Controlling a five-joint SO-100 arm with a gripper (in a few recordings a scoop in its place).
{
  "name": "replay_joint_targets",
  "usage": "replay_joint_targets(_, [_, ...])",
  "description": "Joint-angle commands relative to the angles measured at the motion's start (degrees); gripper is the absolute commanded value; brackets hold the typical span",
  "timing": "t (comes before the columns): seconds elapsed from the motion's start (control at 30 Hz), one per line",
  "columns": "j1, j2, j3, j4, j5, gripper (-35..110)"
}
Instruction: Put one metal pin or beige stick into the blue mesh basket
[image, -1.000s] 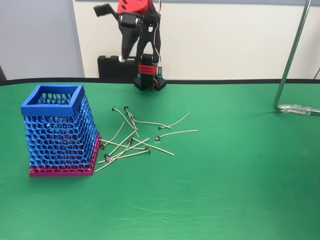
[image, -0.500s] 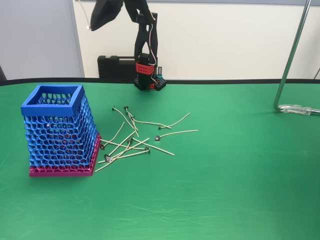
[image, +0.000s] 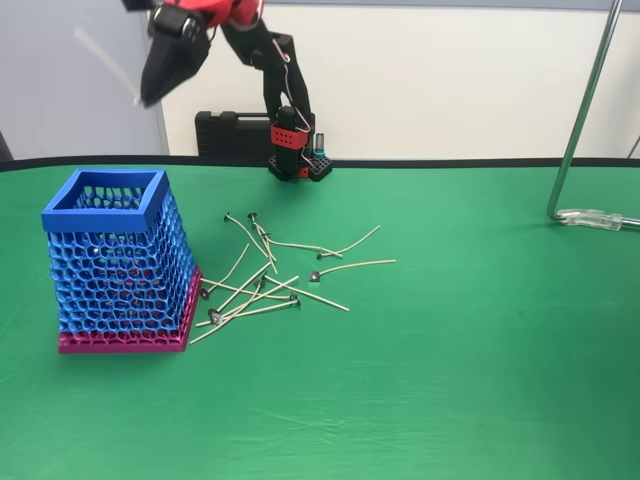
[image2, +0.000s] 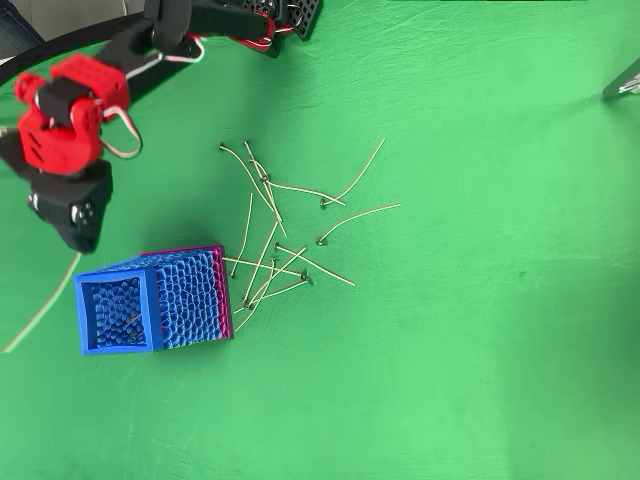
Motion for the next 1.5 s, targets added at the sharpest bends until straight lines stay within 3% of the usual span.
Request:
replay_joint_targets(0.0, [0.0, -2.9, -5.19, -2.64, -0.62, 0])
replay_joint_targets(0.63, [0.09, -18.11, -22.5, -11.87, -6.5, 0])
replay_joint_targets(1.1, [-0.09, -22.94, -24.7, -17.49, -7.65, 1])
replay_joint_targets(1.27, [0.09, -23.73, -26.72, -17.49, -7.03, 24])
replay_joint_targets(1.47, [0.18, -24.7, -29.36, -17.58, -6.59, 28])
